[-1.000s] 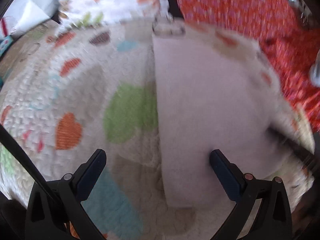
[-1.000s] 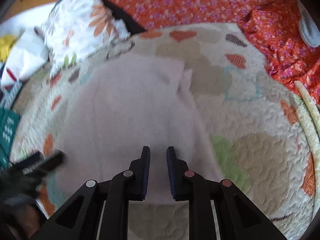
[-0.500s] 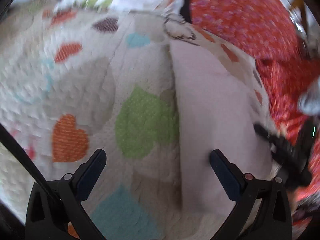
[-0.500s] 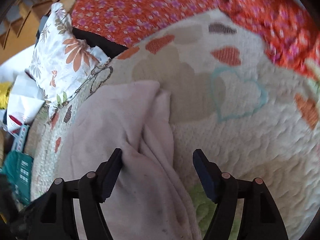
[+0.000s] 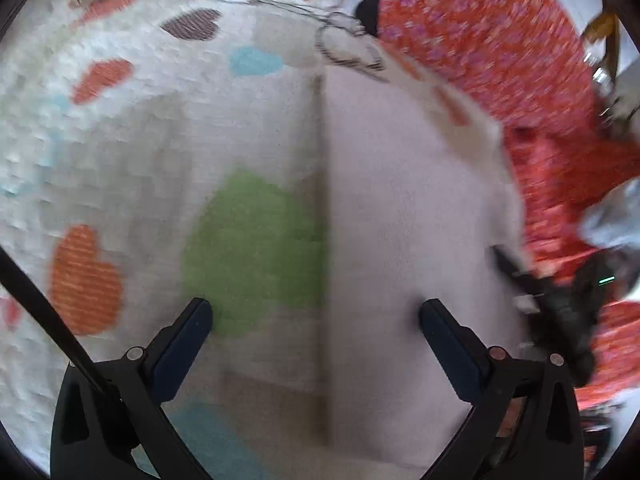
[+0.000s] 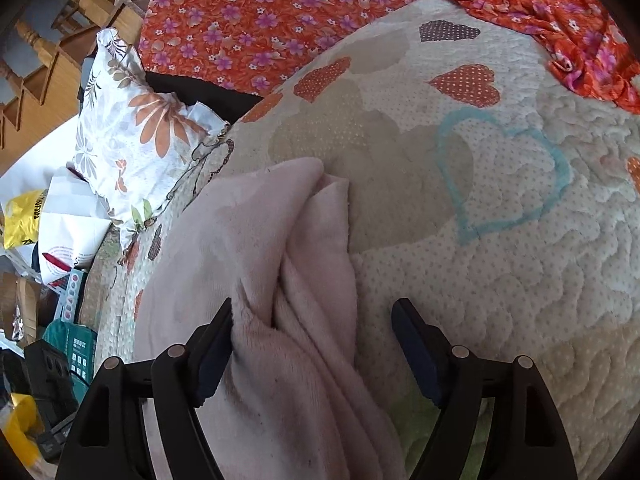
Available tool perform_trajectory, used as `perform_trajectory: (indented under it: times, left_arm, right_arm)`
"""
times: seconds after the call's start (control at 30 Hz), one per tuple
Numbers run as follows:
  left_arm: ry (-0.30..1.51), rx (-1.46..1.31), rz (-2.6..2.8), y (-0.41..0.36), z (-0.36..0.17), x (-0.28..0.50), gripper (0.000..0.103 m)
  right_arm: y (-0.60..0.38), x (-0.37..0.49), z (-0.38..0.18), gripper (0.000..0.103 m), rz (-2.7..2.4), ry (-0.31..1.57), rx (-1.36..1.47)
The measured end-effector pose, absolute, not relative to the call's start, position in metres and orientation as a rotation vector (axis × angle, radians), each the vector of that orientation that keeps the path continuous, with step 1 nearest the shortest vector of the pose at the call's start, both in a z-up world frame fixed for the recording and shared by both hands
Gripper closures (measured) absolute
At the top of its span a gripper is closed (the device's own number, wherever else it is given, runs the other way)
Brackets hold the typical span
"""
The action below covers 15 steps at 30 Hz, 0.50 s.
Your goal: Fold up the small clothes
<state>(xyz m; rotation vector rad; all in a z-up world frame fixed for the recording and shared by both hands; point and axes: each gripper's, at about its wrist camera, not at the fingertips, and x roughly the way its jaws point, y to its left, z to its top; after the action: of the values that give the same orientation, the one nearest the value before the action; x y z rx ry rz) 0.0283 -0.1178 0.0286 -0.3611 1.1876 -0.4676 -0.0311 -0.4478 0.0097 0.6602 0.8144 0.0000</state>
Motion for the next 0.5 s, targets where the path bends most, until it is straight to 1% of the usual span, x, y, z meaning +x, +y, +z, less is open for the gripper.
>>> perform_trajectory:
  times: [0.07,0.13,0.17,0.2,0.23,0.27,0.3,0.37,0.4,0.5]
  left_arm:
    - [1.188,-0.403,-0.501,-0.127,0.028,0.034,0.000]
    - [1.189,-0.352,-0.507,-0.145,0.023,0.038,0.000]
    - [1.170,-0.297,-0.492,-0.153,0.023,0.038,0.000]
    - [1.168,-0.270,-0.498,-0.159,0.027,0.037,0.000]
    - [1.175,-0.259,-0.532,-0.164,0.030,0.036,0.013]
    - [1.183,-0.259,-0.566,-0.167,0.032,0.037,0.032]
    - [1.203,-0.251,-0.590,-0.169,0.034,0.038,0.054]
    - [1.217,-0.234,-0.581,-0.167,0.043,0.042,0.064]
    - [1.225,-0.238,-0.587,-0.164,0.049,0.046,0.069]
    - [1.208,-0.215,-0.565,-0.153,0.065,0.051,0.069]
  right_arm:
    - [-0.448,-0.030,0.009,0.022,0.005,0.814,0.656]
    - [-0.448,-0.028,0.009,0.025,0.005,0.812,0.655]
    - [-0.447,-0.027,0.010,0.029,-0.001,0.811,0.653]
    - [-0.446,-0.027,0.010,0.037,-0.003,0.810,0.651]
    - [-0.444,-0.025,0.011,0.048,0.011,0.807,0.654]
    - [-0.439,-0.019,0.009,0.066,0.072,0.824,0.695]
    - [-0.436,-0.017,0.009,0.066,0.067,0.826,0.696]
    - [-0.429,-0.013,0.011,0.068,0.082,0.827,0.703]
    - [-0.430,-0.013,0.013,0.070,0.123,0.811,0.760]
    - [-0.430,-0.016,0.028,0.072,0.221,0.743,0.843]
